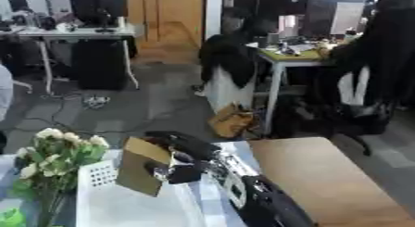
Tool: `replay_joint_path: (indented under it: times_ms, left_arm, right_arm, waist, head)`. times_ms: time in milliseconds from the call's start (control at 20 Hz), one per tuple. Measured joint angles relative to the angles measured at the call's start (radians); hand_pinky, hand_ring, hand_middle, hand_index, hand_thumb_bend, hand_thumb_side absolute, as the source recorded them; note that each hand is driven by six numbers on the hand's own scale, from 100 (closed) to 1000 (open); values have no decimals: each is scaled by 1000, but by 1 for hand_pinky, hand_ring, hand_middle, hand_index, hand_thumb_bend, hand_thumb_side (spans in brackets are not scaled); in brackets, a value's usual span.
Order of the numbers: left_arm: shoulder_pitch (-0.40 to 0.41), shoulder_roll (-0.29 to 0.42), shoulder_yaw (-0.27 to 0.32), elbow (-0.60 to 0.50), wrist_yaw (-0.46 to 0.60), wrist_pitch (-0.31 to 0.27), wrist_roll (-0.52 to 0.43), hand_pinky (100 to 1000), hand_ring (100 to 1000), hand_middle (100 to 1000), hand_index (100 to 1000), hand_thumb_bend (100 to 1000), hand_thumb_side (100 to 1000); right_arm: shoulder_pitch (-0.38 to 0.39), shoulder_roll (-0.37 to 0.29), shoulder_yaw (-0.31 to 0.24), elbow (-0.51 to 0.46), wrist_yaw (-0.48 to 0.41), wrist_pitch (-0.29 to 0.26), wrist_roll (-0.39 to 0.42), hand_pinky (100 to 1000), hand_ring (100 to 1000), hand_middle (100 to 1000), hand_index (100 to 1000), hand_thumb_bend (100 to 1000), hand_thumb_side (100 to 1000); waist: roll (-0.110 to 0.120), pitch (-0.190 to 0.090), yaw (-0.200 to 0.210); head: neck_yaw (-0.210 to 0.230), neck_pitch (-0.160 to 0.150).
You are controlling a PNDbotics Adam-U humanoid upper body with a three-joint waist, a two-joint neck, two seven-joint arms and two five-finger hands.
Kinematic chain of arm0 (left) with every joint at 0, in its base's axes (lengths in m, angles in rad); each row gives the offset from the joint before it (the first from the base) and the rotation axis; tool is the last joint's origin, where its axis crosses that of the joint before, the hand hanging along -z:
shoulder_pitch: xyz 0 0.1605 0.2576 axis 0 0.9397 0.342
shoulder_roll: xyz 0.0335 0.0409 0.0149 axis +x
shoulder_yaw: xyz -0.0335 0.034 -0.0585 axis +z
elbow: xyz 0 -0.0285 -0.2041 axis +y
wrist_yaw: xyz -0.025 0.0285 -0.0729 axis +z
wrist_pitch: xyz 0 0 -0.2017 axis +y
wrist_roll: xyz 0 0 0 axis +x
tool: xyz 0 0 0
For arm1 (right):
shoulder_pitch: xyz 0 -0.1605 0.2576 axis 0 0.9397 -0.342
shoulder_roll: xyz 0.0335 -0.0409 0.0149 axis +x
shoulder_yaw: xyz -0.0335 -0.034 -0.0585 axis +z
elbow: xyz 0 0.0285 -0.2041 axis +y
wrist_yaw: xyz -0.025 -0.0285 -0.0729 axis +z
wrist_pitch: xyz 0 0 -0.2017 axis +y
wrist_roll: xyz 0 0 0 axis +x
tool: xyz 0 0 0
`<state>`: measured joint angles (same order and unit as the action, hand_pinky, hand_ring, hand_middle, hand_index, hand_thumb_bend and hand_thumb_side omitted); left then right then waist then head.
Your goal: Pick up objects on the table and place them in the box.
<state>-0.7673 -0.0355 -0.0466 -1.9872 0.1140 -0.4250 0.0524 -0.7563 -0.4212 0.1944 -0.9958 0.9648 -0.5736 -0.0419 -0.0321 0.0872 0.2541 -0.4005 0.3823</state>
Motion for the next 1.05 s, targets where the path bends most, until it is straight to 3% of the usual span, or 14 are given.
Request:
replay_joint_path:
  times_ms: [400,900,1050]
  left_arm:
    - [-1,0,0,0,0,-2,-2,785,961,889,989,100,770]
    - [-1,0,0,0,-1,-1,-1,784,961,889,989,100,768]
    - [-1,0,0,0,-1,-1,-1,785,962,889,990,100,766]
  right_arm:
    - [-5,0,-9,49,118,-20,-76,1000,1000,1000,1000,453,1000]
    - [-6,0,-10,58,122,-33,-72,1000,1000,1000,1000,443,1000]
    - [-6,0,-10,49,106,-35,-70,1000,1000,1000,1000,403,1000]
  waist:
    - [0,0,4]
    - [0,0,5]
    - [0,0,5]
  head:
    - [-1,-7]
    - [-2,-7]
    - [-1,-7]
